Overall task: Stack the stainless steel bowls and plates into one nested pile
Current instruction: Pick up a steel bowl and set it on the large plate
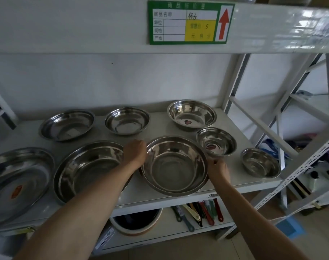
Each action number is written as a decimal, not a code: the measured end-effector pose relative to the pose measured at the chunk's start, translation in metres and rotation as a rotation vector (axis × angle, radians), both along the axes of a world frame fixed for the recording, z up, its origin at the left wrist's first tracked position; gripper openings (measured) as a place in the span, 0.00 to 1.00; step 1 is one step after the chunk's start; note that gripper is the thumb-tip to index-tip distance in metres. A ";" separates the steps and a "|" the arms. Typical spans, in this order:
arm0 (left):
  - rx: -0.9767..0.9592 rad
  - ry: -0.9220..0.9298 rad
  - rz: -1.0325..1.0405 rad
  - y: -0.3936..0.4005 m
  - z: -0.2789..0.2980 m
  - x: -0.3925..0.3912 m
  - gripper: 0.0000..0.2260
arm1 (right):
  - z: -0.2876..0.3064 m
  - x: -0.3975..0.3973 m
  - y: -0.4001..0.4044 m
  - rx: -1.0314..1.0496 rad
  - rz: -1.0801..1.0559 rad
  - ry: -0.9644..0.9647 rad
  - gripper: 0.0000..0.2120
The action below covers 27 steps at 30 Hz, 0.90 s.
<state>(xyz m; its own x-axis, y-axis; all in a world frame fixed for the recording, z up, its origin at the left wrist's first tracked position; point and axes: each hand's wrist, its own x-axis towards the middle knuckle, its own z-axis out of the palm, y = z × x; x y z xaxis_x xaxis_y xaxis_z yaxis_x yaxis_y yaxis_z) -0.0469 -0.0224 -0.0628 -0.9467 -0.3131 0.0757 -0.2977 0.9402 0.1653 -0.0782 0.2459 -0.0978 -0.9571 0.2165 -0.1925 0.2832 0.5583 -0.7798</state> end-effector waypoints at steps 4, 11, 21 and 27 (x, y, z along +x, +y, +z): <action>-0.032 0.022 0.005 0.003 -0.002 0.002 0.15 | 0.003 0.005 -0.004 -0.016 -0.018 0.040 0.16; 0.034 0.089 0.027 0.000 -0.004 0.003 0.13 | 0.004 0.005 -0.009 -0.050 -0.067 0.107 0.14; 0.337 0.363 0.172 -0.016 0.020 0.009 0.16 | 0.056 -0.012 -0.028 -0.137 -0.030 0.268 0.11; 0.427 0.511 0.279 -0.049 0.039 0.032 0.14 | 0.087 -0.014 -0.069 -0.206 0.071 0.322 0.13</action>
